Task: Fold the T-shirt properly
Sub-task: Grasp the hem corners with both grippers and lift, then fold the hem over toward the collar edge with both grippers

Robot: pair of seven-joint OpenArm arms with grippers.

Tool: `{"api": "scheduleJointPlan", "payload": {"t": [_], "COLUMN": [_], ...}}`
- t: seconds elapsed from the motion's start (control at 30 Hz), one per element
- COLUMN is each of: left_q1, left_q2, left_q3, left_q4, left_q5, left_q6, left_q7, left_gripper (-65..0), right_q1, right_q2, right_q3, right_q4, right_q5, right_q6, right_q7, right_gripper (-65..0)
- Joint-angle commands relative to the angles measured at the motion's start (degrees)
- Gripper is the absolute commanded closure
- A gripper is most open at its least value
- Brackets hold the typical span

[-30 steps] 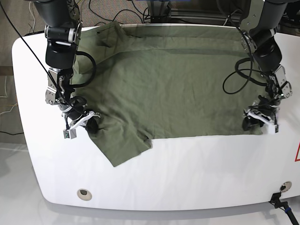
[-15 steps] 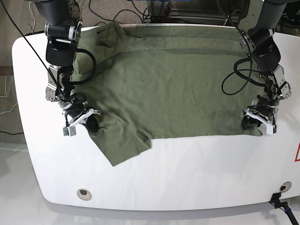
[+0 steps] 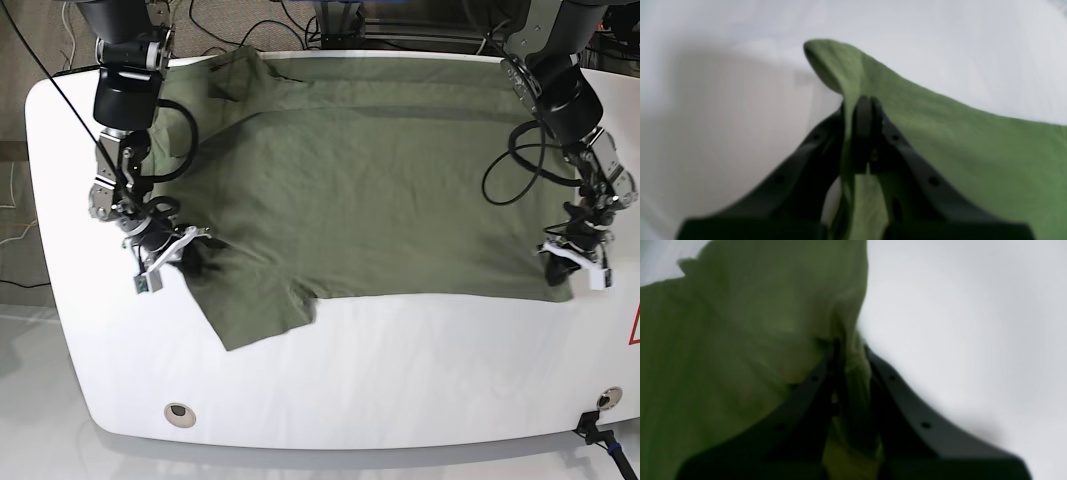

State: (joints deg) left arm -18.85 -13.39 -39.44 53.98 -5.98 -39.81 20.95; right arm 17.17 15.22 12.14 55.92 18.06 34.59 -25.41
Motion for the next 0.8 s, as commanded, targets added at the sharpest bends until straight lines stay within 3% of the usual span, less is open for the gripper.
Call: {"api": "scheduleJointPlan", "payload": {"t": [0.0,0.23,0.57,0.77], "left_q1": [-0.36,5.27,21.45,31.03], "left_q2": [-0.9,-0.72,-0.81,-0.81], "left_q3": [-0.08,-0.25,-0.52,-0.52], "left_q4": [4.88,17.72,39.08,49.1], "left_q5": [-1.71,-3.21,-17.45,-20.09], "left_q6": [-0.19,-0.19,-0.19,-0.19], "left_q7": [-1.48,6.43,14.7,15.31], "left_gripper": [0.0,0.0,0.0,0.0], "right_q1": [1.34,-3.41,-18.18,-28.64], "right_q2": [1.44,1.44,1.0,1.0], "right_q3": [0.47,5.66,11.29,11.29], "right_q4": [6.98,23.77,52.17,59.11], "right_q5": [1.14,0.88,1.23,1.23], "right_q6": [0.36,0.36,0.36,0.36], "right_q7": [-1.36,-11.47,-25.1,-25.98], "right_gripper": [0.0,0.0,0.0,0.0]}}
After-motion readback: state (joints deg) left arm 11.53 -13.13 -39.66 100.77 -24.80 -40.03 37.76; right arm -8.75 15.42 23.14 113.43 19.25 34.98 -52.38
